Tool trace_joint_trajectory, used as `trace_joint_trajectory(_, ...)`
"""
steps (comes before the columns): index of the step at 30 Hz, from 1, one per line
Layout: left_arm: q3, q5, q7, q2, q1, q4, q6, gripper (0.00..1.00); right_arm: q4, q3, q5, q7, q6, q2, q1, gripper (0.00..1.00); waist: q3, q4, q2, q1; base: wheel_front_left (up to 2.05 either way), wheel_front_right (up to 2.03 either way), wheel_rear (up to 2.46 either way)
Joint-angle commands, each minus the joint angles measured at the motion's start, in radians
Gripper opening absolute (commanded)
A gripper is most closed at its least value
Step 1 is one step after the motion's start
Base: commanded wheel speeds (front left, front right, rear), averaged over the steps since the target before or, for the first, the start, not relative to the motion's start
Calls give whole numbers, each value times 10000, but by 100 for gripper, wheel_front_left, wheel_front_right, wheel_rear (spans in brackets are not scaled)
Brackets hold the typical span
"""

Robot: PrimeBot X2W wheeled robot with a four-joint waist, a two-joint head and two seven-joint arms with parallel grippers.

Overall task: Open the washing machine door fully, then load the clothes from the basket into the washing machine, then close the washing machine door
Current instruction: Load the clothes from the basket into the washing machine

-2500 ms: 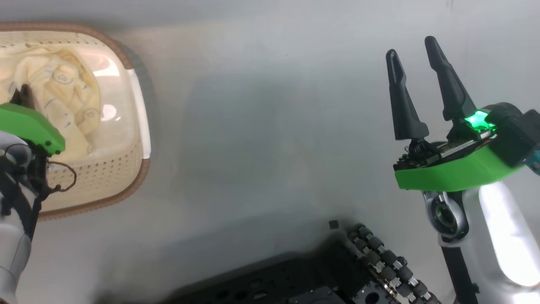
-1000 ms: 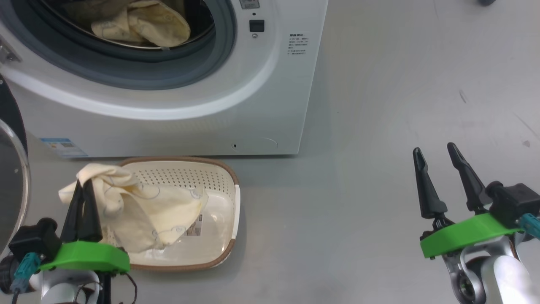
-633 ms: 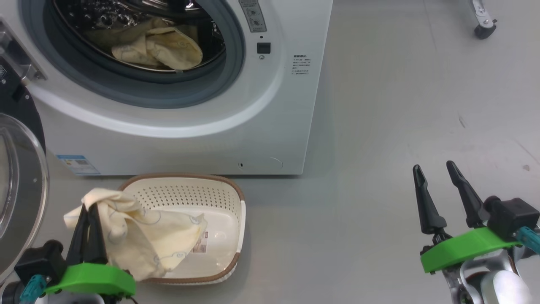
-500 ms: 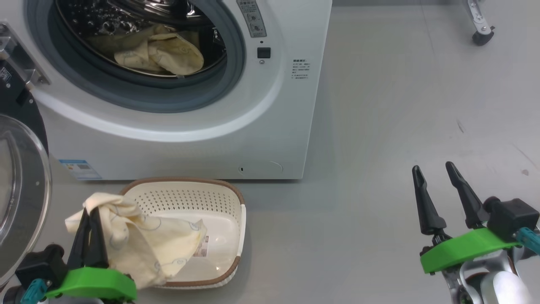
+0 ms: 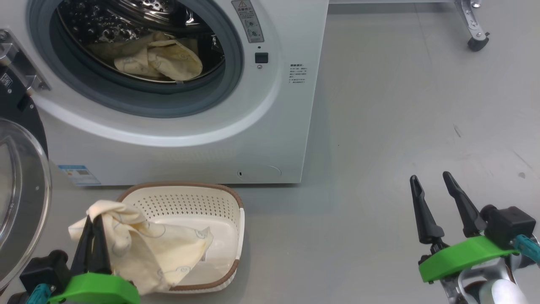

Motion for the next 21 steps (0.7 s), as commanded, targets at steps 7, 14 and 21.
trace_joint_trajectory(7,330,4,-17,288,-599,-72,-51,0,-414,363,96,-7,40,-81,-316,100,128,-223,-1,0,0,0,0)
trace_joint_trajectory(14,349,-81,101,424,-1122,186,-139,0,-414,512,199,-82,40,-81,-443,100,436,-588,-1,0,0,0,0)
trace_joint_trajectory(21,415,-309,366,715,-2171,884,-479,0,-394,772,402,-322,40,-81,-755,100,1167,-1109,-1,0,0,0,0)
